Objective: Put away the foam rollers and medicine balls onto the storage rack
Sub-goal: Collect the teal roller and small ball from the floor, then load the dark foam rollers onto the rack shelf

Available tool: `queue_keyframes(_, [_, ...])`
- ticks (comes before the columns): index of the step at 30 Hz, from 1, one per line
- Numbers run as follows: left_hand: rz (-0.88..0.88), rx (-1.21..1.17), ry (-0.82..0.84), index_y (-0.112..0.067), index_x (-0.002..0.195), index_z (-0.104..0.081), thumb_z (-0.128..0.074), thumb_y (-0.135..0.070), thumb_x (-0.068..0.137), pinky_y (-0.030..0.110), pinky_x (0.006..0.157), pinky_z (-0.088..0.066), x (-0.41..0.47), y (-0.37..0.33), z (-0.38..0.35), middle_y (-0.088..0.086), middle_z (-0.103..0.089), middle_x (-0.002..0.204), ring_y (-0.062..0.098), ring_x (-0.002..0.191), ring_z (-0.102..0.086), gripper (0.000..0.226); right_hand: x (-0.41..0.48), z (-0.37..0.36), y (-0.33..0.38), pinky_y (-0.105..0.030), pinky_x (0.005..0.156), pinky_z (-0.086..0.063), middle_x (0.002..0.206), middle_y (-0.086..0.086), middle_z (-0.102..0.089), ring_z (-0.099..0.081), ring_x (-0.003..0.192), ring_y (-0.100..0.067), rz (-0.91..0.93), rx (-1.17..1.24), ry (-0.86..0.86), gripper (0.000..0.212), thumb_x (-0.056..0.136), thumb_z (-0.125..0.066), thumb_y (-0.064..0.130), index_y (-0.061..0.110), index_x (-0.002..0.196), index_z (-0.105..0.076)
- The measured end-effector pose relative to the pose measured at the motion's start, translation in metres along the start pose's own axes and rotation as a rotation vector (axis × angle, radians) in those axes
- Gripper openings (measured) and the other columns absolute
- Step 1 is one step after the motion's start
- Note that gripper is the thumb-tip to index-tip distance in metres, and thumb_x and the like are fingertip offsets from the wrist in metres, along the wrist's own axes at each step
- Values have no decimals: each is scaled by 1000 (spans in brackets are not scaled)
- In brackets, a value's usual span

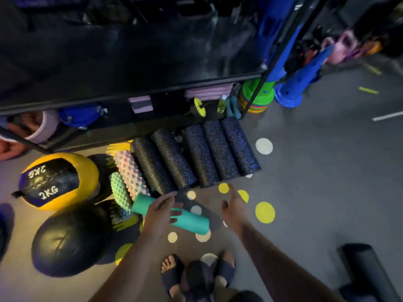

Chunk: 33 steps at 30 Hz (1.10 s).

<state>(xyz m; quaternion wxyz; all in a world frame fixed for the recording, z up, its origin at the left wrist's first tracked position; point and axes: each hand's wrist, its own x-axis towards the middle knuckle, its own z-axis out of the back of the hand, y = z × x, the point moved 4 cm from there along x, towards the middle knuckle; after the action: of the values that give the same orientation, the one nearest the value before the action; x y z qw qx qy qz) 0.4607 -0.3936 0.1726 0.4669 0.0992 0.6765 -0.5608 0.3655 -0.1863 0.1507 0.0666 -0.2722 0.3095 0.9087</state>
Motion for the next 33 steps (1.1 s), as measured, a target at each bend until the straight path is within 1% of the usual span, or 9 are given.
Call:
queue_keyframes(3, [-62,40,77,-22,116,-71,-52,-18,106,36,71,-52,-24,-36,-28,11,-78,99,23,81,-71,21,-19,55,21,-29,104,-38,148,-12,-54,-50,135,-31,33,86,-66,62,97,-53,6,15,156,-35])
queue_keyframes(7, [-105,136,157,-21,116,-71,-54,-19,105,32,67,-47,-53,-64,-76,12,-77,99,23,82,-70,20,-41,122,23,-24,100,-35,145,-11,-56,-53,131,-30,83,149,-126,65,96,-50,5,18,157,-33])
queue_keyframes(10, [-150,225,182,-21,117,-69,-50,-18,107,32,66,-47,-69,-78,-120,9,-76,97,23,82,-68,21,-49,168,-2,-26,102,-37,147,-6,-54,-53,131,-27,62,171,-136,63,96,-48,8,23,156,-35])
queue_keyframes(13, [-216,330,214,-28,112,-68,-48,-20,108,38,72,-49,-90,-91,-179,10,-76,100,22,81,-69,22,-49,213,-49,-29,103,-37,149,-11,-52,-51,133,-29,12,174,-132,61,97,-48,7,19,156,-35])
queue_keyframes(17, [-211,403,239,-19,113,-66,-49,-14,107,30,61,-44,-122,-66,-278,13,-69,85,22,65,-61,19,-49,263,-144,-31,111,-35,154,-12,-47,-44,141,-29,-64,221,-120,58,97,-47,6,13,155,-37])
queue_keyframes(22, [-175,640,378,-6,115,-68,-49,-11,105,20,46,-36,-152,10,-438,7,-58,62,12,42,-50,22,-71,330,-314,-31,111,-35,152,-13,-49,-47,139,-28,-224,304,-156,53,98,-46,9,10,151,-42])
queue_keyframes(28, [-220,826,725,-12,116,-62,-46,-9,106,21,43,-37,-250,94,-656,7,-58,71,15,52,-50,19,-156,405,-520,-34,109,-42,142,-14,-57,-54,131,-29,-567,395,-345,49,95,-51,14,10,144,-49])
queue_keyframes(31, [-285,998,923,-14,119,-60,-46,-5,104,20,44,-39,-296,141,-726,6,-60,74,12,52,-51,22,-198,416,-586,-35,109,-40,144,-13,-55,-51,134,-29,-710,462,-426,52,95,-53,17,10,146,-47])
queue_keyframes(33, [-328,1113,986,-21,115,-62,-48,-5,99,24,52,-44,-314,167,-751,6,-62,77,16,59,-54,26,-217,412,-614,-35,111,-36,149,-12,-51,-47,138,-29,-767,497,-440,55,96,-54,20,9,149,-44])
